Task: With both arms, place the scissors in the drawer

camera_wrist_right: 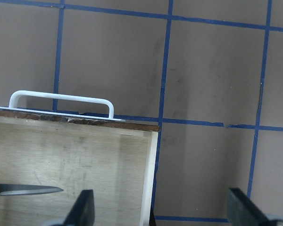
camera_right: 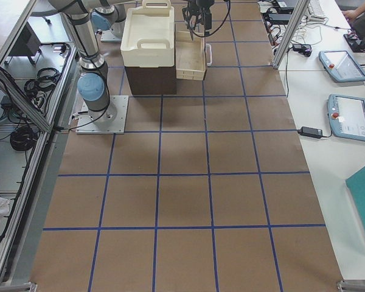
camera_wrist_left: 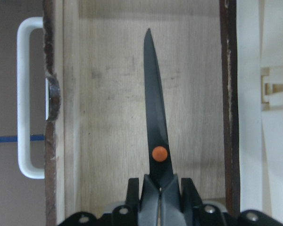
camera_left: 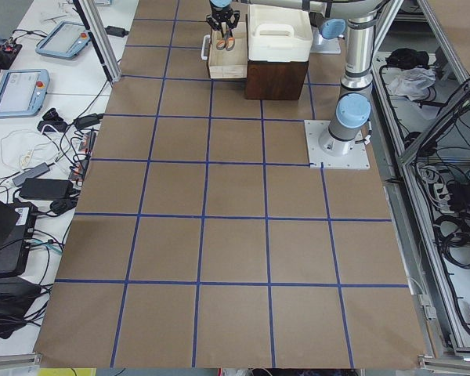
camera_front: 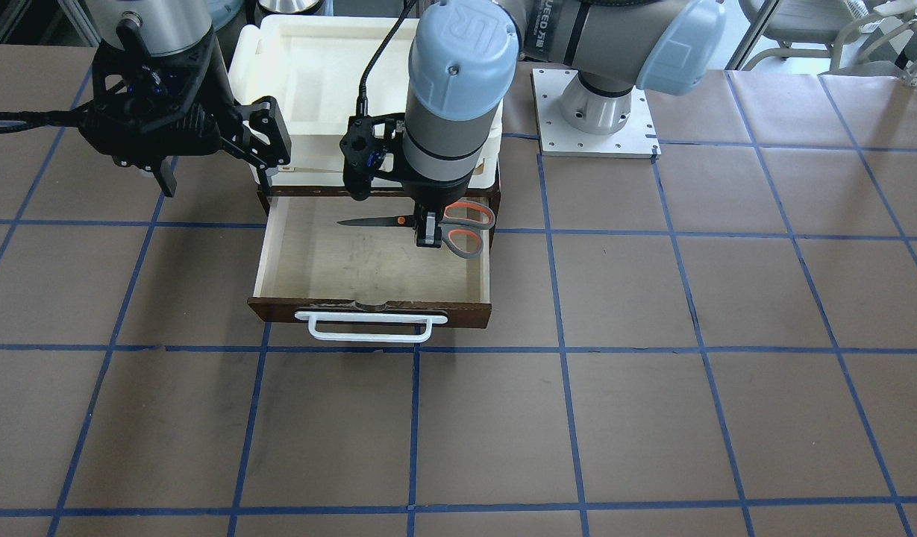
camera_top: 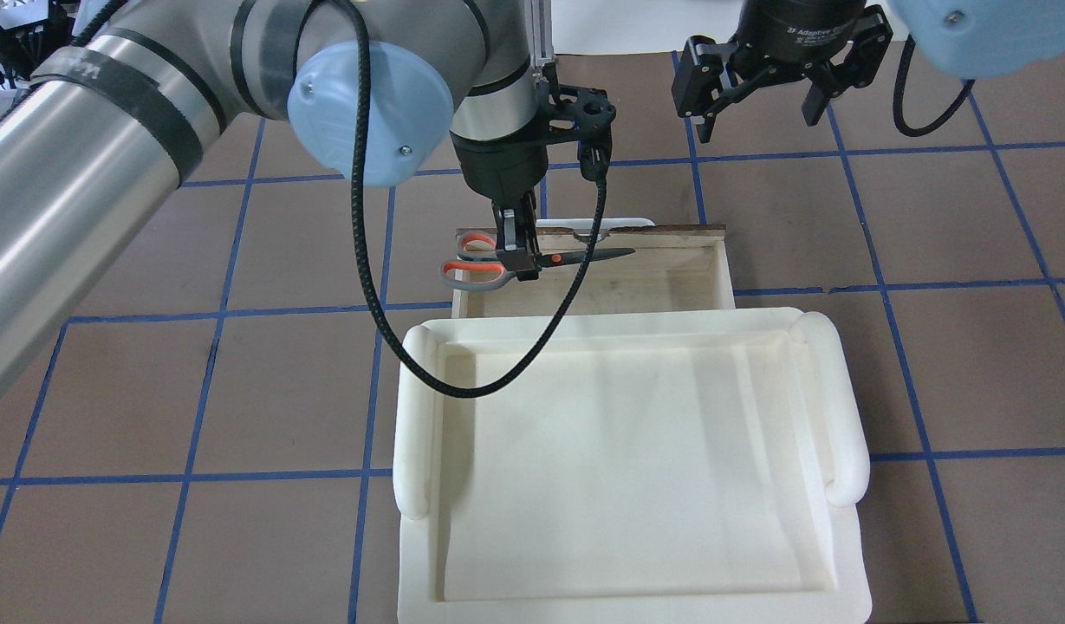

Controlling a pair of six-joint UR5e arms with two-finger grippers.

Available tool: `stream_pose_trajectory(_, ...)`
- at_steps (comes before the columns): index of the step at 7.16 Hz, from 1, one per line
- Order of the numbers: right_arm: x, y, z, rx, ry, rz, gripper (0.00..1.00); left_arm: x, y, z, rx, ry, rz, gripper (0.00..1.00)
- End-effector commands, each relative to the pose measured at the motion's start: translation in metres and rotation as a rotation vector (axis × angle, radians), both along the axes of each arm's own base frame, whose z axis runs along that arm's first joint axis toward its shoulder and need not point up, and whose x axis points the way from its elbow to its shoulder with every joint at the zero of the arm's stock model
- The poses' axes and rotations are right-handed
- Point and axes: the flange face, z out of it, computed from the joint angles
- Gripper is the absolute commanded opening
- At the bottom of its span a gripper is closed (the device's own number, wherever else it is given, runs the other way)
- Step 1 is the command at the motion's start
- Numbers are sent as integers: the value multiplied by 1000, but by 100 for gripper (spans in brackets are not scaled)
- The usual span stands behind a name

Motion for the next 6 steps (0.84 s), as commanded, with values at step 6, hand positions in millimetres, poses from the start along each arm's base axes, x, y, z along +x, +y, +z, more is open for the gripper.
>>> stream_pose_trajectory(6,-25,4,-3,44,-48,-119,100,-40,-6,-52,50,7,31,0)
